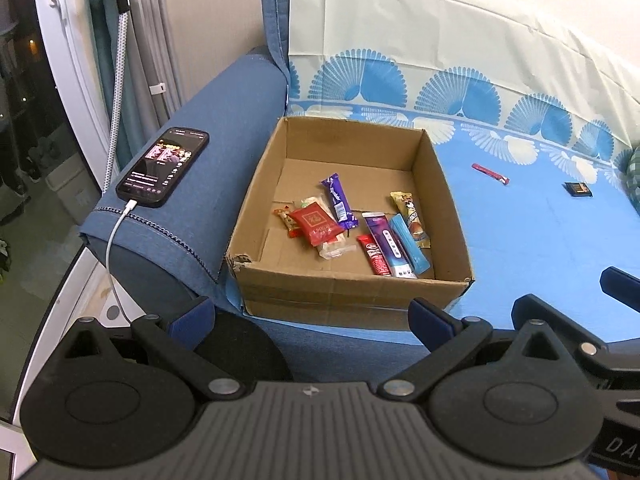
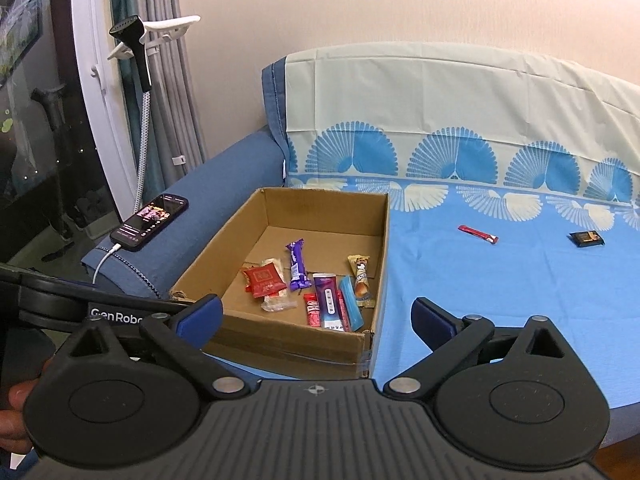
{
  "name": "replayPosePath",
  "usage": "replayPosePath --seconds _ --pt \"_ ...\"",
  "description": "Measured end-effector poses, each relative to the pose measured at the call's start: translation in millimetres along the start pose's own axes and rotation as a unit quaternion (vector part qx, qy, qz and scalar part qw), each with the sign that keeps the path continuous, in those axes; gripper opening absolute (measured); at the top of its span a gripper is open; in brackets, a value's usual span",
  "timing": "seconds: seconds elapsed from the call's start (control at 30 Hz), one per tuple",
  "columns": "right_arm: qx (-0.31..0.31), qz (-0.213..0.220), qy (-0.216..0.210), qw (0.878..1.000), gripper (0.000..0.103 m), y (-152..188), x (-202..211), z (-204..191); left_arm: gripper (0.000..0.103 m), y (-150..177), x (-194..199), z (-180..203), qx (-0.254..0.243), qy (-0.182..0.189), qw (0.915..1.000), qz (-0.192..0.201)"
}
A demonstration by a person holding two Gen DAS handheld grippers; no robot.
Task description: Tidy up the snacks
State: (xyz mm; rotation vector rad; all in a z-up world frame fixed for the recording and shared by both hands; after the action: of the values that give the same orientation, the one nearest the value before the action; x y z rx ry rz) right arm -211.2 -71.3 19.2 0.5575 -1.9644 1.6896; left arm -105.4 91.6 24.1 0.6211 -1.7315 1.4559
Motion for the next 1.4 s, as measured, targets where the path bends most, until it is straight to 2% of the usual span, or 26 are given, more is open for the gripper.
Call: replayPosePath --seconds 0.5,0.83,0.97,1.13,1.27,1.4 --pt "-0.026 0.005 -0.003 1.0 0.102 2.3 1.0 14.9 0.103 -1.8 1.2 14.8 -0.027 -0.006 0.9996 -0.002" --pt "-0.079 0.005 0.014 0.997 0.102 6.5 -11.7 65.9 0.103 -29.4 -28.1 69.2 -0.072 0.005 0.9968 -0.035" --pt "-0.119 0.008 0.045 0.992 0.102 5.9 -20.2 112.9 0.103 -57.6 -45.3 109.7 -0.082 0.026 0.995 -0.05" --pt "-0.169 0.007 0.11 0.979 0.102 1.0 -38.7 196.0 0.103 -111.2 -82.7 170.3 -0.072 0.059 0.9934 -0.067" --pt "-0.201 0.004 0.16 0.966 0.102 -3.8 -63.7 268.2 0.103 -159.8 -131.9 226.5 -0.056 0.074 0.993 -0.073" --pt "-0.262 -0.001 0.193 0.946 0.102 -7.3 -102.2 351.6 0.103 -203.9 -201.0 283.0 -0.036 0.073 0.9923 -0.094"
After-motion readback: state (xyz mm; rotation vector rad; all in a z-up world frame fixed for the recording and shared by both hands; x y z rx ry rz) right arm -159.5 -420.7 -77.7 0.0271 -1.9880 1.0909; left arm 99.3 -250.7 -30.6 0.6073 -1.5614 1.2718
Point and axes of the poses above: each gripper's, at about its wrist camera, not at the fingertips, and x roughly against the way its jaws point, z to its right, y to its underside, the point moved 2 cm from there along -x, roughly the way its jaws point, and after that the axes turned 5 degrees about -z, right-handed, at the moved point
